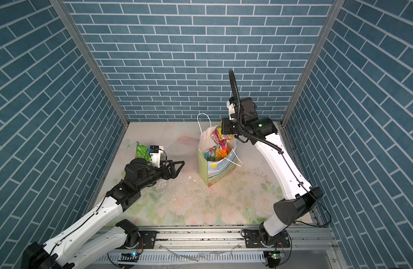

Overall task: Take the snacks out of the paper bag
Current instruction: Pick up the snack from the paper bag.

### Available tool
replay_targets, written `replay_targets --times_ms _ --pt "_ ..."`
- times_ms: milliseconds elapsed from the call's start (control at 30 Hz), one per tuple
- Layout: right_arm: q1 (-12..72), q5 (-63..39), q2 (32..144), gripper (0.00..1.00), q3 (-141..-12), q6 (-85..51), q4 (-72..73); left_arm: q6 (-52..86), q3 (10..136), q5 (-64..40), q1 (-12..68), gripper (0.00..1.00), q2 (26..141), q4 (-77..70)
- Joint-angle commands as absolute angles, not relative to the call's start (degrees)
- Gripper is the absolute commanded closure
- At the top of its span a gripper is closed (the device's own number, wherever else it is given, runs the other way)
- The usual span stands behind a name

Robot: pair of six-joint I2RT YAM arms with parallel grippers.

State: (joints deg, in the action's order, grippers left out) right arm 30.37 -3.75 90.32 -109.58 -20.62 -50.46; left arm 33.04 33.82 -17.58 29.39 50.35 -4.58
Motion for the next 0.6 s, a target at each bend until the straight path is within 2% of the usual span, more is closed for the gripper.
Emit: replay_targets --times_ms 0,567 --pt "30.50 -1.42 86.61 1.00 -109.13 -19.54 -47.16 33.27 32.92 -16.98 29.71 0.01 49.28 -4.39" --pt "30.30 8.54 79.45 1.00 -106.81 -21.00 -46.80 33.86 33.40 -17.15 29.71 0.00 48.78 -3.82"
